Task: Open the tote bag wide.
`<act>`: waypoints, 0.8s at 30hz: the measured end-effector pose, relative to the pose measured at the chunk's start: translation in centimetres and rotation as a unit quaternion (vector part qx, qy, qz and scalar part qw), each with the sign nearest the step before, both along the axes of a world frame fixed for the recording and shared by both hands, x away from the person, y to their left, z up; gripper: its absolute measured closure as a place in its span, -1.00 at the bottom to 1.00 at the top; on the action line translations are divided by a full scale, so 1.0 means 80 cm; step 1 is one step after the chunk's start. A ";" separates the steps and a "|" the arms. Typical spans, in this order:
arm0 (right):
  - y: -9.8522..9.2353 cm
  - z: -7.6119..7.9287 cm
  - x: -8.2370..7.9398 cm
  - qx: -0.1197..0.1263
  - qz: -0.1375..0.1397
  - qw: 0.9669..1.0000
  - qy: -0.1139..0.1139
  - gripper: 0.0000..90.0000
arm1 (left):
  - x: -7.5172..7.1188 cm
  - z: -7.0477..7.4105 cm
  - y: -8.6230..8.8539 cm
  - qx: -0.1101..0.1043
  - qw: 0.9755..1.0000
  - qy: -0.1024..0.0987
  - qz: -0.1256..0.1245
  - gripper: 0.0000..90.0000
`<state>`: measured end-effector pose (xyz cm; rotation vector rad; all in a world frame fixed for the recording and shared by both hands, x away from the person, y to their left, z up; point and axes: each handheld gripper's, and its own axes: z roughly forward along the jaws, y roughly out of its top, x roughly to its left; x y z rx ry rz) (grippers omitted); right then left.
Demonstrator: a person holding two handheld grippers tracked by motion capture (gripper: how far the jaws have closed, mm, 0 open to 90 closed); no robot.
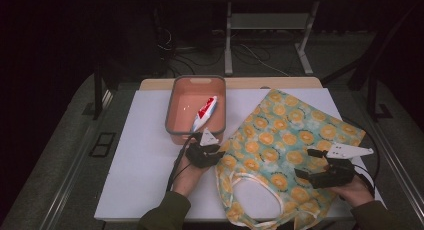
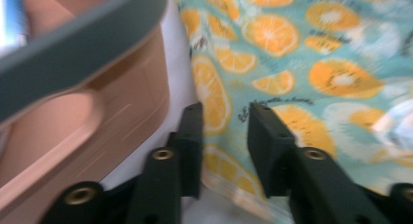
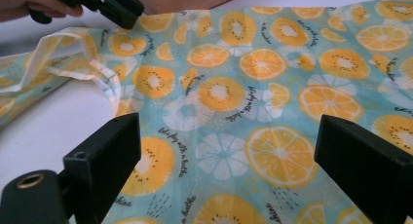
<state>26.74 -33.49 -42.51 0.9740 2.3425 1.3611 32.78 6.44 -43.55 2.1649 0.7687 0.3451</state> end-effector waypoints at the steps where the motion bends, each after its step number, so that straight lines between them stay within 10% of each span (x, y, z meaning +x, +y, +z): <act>1: 0.000 0.000 0.000 0.000 0.000 1.000 0.000 -0.79 | -0.003 0.003 0.005 -0.008 1.000 0.004 -0.004 0.39; 15: 0.049 0.017 -0.024 -0.002 0.087 0.996 0.034 -0.66 | -0.059 0.014 0.079 -0.066 0.998 0.011 -0.006 -0.37; 24: 0.113 0.013 -0.047 -0.019 0.172 0.984 0.037 -0.43 | -0.073 0.006 0.100 -0.070 0.997 0.011 0.007 -0.79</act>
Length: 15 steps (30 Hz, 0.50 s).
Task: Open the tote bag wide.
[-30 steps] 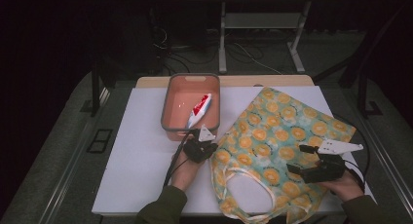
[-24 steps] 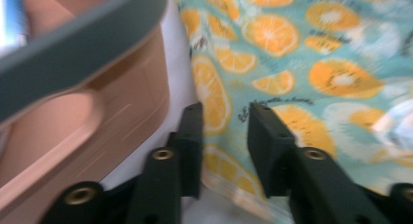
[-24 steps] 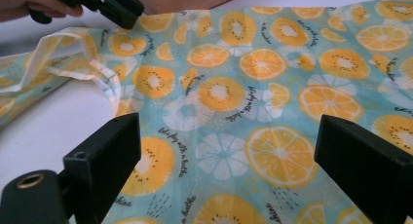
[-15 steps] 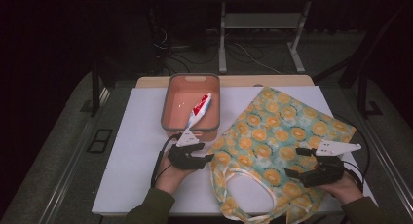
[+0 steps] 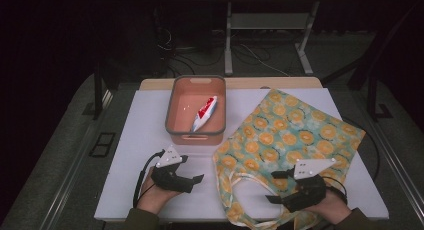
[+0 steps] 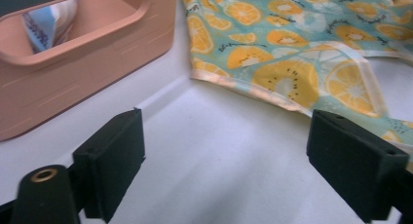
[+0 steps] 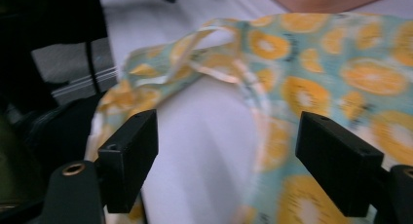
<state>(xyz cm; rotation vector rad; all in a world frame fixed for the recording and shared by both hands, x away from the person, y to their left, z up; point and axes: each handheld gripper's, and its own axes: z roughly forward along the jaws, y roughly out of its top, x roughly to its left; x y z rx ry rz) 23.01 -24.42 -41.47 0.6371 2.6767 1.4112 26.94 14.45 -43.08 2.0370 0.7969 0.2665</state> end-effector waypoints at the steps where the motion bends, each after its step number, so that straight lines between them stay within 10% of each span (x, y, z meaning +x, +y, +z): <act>1: 0.007 -0.001 -0.003 -0.003 0.009 1.000 0.002 -0.38 | 0.001 0.000 0.000 0.002 1.000 0.000 0.003 -0.82; 15: 0.068 -0.016 -0.030 -0.026 0.111 0.993 0.024 0.17 | 0.005 -0.003 -0.003 0.008 1.000 0.001 0.006 -1.00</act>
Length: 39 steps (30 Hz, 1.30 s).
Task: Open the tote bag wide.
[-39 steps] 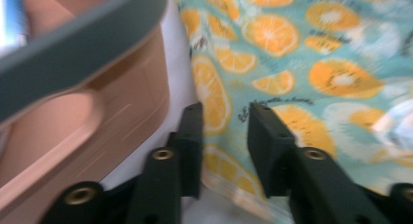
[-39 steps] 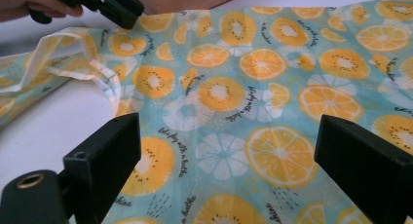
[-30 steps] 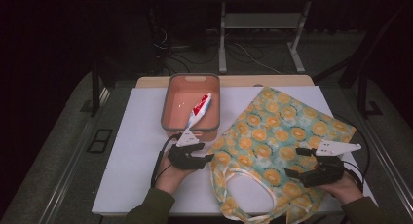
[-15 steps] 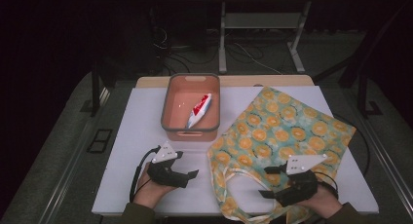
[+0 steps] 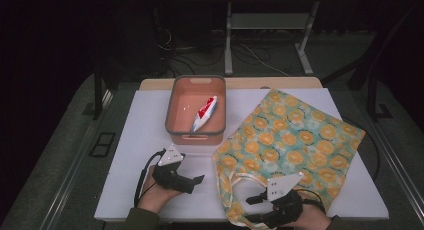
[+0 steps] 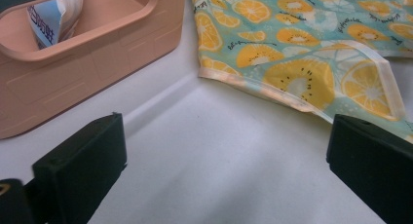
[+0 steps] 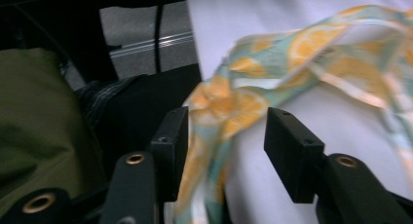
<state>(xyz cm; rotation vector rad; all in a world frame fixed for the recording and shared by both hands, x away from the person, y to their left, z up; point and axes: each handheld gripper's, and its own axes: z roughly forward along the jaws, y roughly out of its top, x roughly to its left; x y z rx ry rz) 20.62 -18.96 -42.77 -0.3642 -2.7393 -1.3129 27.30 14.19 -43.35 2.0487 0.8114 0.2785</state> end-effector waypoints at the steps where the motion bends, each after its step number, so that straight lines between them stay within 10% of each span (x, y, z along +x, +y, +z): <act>1: 0.003 -0.001 -0.001 -0.001 0.005 1.000 0.000 0.19 | 0.000 0.000 0.000 0.001 1.000 0.000 0.000 -1.00; 13: 0.037 -0.019 -0.009 -0.039 0.034 0.999 -0.010 0.18 | 0.001 -0.001 -0.001 0.004 1.000 0.004 -0.004 -1.00; 19: 0.039 -0.024 -0.007 -0.060 0.023 0.998 -0.026 0.53 | 0.001 -0.001 -0.002 0.005 1.000 0.005 -0.008 -1.00; 39: -0.010 0.020 0.022 0.013 -0.037 0.999 -0.027 0.90 | 0.001 -0.001 -0.001 0.002 1.000 0.007 -0.009 -1.00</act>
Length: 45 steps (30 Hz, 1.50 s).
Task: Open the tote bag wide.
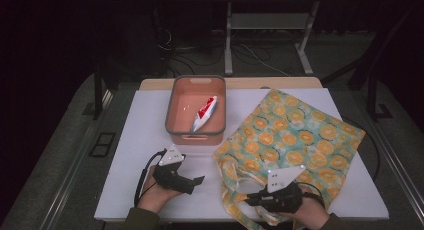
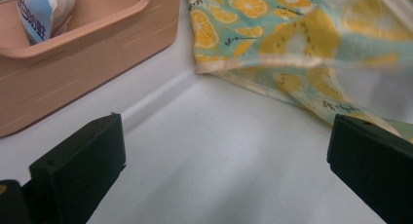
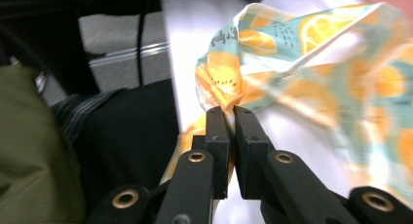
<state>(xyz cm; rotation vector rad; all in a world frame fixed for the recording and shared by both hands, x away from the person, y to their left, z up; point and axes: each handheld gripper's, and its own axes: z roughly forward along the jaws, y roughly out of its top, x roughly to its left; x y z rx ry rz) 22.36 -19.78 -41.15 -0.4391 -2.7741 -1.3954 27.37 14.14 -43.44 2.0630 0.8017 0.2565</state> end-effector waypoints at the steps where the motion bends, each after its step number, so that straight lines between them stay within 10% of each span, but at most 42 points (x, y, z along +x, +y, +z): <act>1: -0.006 0.003 0.004 0.005 -0.009 1.000 -0.003 0.91 | 0.000 0.000 0.000 0.000 1.000 0.000 0.000 -1.00; 15: -0.094 0.032 0.073 0.031 -0.146 0.988 -0.035 0.96 | 0.000 -0.001 0.000 0.001 1.000 0.001 0.001 -1.00; 24: -0.170 0.031 0.136 0.025 -0.267 0.963 -0.038 0.96 | 0.001 -0.001 0.000 0.001 1.000 0.002 0.001 -1.00; 33: -0.203 -0.004 0.179 -0.015 -0.330 0.944 0.002 0.96 | 0.001 -0.002 0.001 0.002 1.000 0.002 0.002 -1.00; 40: -0.207 -0.035 0.190 -0.055 -0.342 0.938 0.034 0.95 | 0.001 -0.002 0.000 0.001 1.000 0.003 0.002 -1.00; 45: -0.210 -0.032 0.188 -0.036 -0.356 0.932 0.048 0.29 | 0.000 -0.001 0.000 0.001 1.000 0.002 0.000 -1.00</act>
